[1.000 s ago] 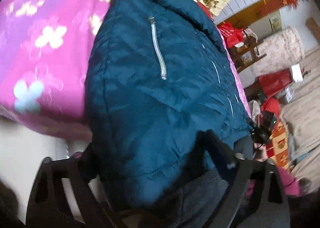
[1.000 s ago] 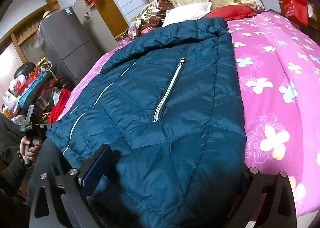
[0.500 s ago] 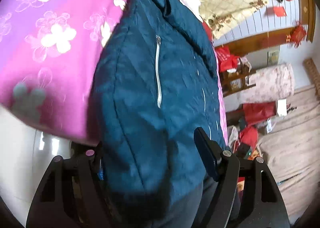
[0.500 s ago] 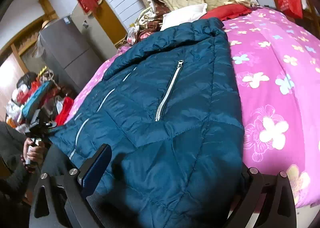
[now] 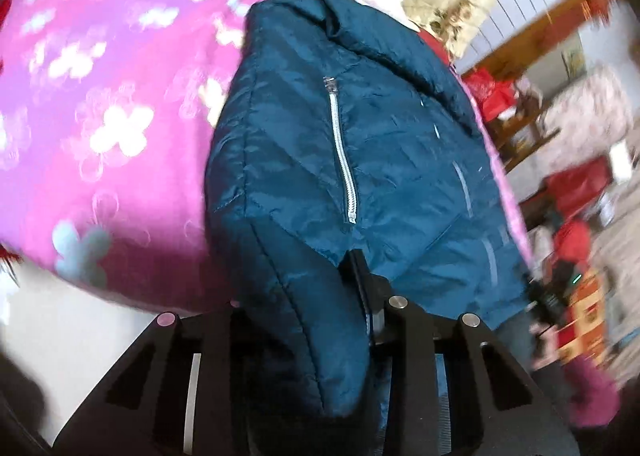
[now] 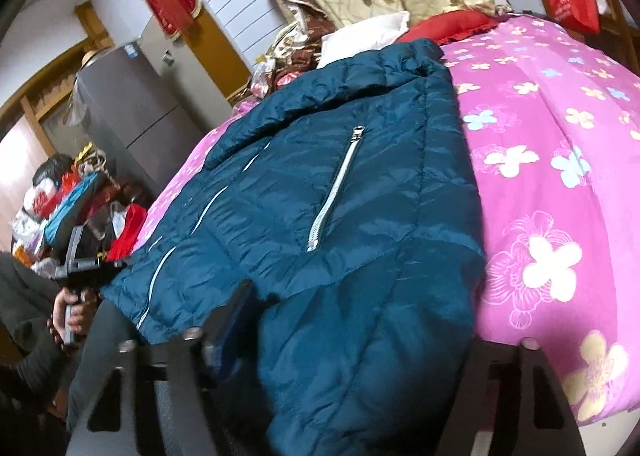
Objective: Fold large clothes
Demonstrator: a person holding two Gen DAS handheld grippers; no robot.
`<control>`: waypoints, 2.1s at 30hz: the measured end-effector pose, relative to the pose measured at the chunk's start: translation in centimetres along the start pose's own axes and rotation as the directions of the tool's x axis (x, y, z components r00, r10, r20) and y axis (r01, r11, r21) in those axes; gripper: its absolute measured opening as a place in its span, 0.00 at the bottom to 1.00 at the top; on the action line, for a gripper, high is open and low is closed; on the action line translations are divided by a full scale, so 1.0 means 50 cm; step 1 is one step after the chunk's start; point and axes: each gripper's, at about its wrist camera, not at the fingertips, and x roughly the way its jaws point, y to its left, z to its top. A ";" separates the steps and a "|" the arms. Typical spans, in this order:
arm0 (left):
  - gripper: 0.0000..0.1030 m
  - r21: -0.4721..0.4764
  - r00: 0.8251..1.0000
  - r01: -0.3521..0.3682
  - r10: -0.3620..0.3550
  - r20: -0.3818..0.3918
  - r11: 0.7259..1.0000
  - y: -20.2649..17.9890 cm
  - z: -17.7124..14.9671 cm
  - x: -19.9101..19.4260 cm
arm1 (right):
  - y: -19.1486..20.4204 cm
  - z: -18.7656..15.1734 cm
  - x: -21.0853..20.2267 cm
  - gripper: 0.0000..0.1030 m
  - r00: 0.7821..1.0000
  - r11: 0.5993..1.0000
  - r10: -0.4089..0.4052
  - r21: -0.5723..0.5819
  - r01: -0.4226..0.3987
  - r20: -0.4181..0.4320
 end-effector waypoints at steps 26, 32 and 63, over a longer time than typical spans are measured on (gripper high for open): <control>0.09 -0.018 0.979 -0.063 0.065 0.192 0.998 -0.044 0.022 -0.096 | 0.091 0.054 -0.095 0.10 0.980 0.994 -0.098 -0.028 0.105 0.175; 0.08 0.024 0.960 -0.120 0.110 0.256 0.993 -0.077 0.017 -0.168 | 0.139 0.059 -0.151 0.10 0.976 0.995 -0.075 -0.054 0.088 0.204; 0.20 0.124 0.921 -0.379 0.361 0.146 0.917 -0.064 -0.097 -0.052 | 0.042 -0.043 -0.121 0.17 0.994 0.984 -0.086 0.158 0.075 0.063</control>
